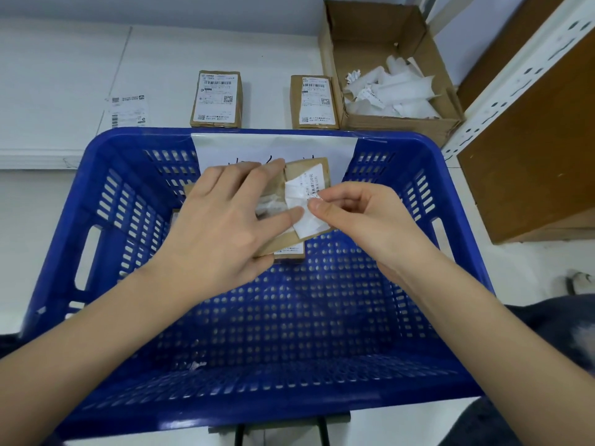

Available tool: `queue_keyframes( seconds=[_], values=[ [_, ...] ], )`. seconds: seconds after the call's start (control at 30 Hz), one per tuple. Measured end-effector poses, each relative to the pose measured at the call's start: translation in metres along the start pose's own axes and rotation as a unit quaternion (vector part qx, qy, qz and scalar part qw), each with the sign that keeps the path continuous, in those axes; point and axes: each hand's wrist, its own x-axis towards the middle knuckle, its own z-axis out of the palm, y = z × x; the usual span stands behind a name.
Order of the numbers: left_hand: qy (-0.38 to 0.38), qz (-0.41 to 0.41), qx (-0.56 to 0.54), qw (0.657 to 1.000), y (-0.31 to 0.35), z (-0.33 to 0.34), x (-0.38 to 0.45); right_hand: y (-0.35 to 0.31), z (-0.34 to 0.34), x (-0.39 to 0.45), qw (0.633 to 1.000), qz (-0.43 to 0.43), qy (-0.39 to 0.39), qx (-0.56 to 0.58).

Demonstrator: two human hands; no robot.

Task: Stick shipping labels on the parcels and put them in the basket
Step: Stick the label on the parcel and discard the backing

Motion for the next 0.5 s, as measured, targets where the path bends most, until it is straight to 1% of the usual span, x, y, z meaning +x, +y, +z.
queue_keyframes(
  seconds=[0.13, 0.37, 0.43, 0.5],
  values=[
    [-0.01, 0.001, -0.004, 1.0, 0.002, 0.001, 0.0, 0.002, 0.004, 0.0, 0.999, 0.003, 0.031, 0.009],
    [-0.009, 0.015, 0.006, 1.0, 0.003, 0.002, 0.0, 0.011, 0.012, -0.002, 0.995, 0.002, 0.084, 0.059],
    [-0.01, 0.011, 0.006, 1.0, 0.002, 0.002, 0.0, 0.008, 0.01, -0.002, 0.994, 0.015, 0.072, 0.078],
    [-0.009, 0.004, 0.004, 1.0, -0.001, 0.001, 0.0, 0.002, 0.005, 0.0, 0.996, 0.037, 0.036, 0.078]
  ],
)
